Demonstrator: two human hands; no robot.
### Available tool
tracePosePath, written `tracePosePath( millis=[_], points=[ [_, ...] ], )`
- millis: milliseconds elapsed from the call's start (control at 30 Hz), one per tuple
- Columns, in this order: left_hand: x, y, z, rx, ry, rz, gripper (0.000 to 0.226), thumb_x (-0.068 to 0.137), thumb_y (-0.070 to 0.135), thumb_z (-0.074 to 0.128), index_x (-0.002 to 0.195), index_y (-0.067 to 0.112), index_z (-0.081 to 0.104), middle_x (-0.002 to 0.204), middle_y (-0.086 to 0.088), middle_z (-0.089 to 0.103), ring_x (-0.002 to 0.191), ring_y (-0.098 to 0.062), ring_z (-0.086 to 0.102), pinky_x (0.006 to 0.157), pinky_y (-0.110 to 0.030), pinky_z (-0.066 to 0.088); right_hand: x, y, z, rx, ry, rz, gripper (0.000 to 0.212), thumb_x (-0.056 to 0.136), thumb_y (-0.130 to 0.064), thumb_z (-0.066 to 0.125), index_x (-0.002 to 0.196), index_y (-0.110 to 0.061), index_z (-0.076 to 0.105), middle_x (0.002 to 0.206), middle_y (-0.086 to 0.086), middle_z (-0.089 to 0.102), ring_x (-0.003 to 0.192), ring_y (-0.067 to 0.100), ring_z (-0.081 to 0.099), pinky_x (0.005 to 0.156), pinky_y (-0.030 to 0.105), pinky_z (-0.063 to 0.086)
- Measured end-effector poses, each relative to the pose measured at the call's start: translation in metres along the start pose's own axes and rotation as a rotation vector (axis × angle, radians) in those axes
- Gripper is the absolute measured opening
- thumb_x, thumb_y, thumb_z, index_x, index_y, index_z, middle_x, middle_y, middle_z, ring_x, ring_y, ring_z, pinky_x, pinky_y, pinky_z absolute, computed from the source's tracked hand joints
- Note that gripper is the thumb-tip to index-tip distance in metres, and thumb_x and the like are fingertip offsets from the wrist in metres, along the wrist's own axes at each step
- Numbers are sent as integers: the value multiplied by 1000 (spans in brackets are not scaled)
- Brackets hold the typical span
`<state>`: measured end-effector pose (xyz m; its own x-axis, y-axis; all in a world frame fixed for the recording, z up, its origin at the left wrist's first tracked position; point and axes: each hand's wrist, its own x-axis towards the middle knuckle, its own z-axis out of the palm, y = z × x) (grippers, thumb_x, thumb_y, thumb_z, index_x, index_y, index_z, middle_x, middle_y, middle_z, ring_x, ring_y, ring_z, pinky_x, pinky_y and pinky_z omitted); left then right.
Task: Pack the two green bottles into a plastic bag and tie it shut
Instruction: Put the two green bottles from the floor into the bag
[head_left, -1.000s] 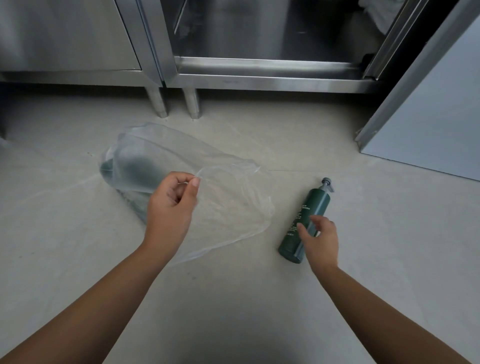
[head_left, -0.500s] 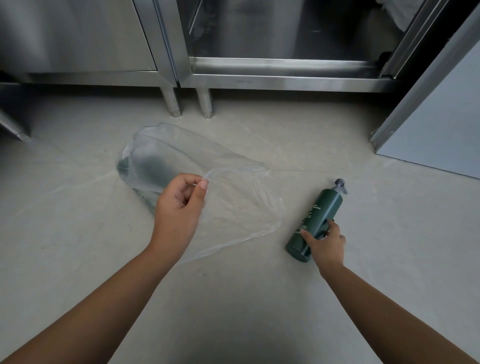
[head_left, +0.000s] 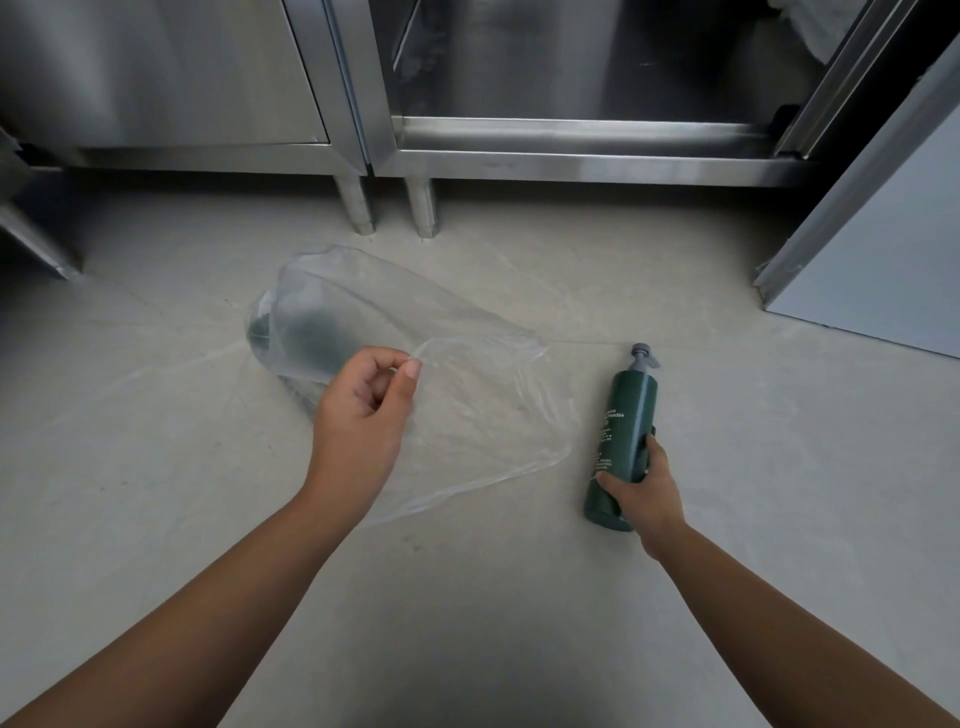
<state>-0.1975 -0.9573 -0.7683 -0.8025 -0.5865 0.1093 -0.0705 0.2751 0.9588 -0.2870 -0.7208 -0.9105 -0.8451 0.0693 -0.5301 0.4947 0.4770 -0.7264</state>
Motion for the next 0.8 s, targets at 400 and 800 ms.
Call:
tracePosePath(
  millis=[400, 800],
  points=[
    [1, -1, 2, 15, 3, 18, 17, 88, 20, 54, 74, 28, 56, 65, -6, 54, 59, -14, 47, 53, -17, 41, -4, 1, 0, -113, -84, -75, 91, 75, -15, 71, 143, -27, 11, 135, 13, 44, 108, 32, 50, 87, 44, 48],
    [12, -1, 10, -27, 34, 43, 20, 90, 17, 53, 74, 29, 54, 64, -5, 52, 57, -11, 46, 51, -13, 41, -24, -36, -14, 110, -157, -327, 85, 74, -13, 72, 140, -32, 22, 122, 5, 50, 98, 17, 53, 80, 34, 50]
  ],
)
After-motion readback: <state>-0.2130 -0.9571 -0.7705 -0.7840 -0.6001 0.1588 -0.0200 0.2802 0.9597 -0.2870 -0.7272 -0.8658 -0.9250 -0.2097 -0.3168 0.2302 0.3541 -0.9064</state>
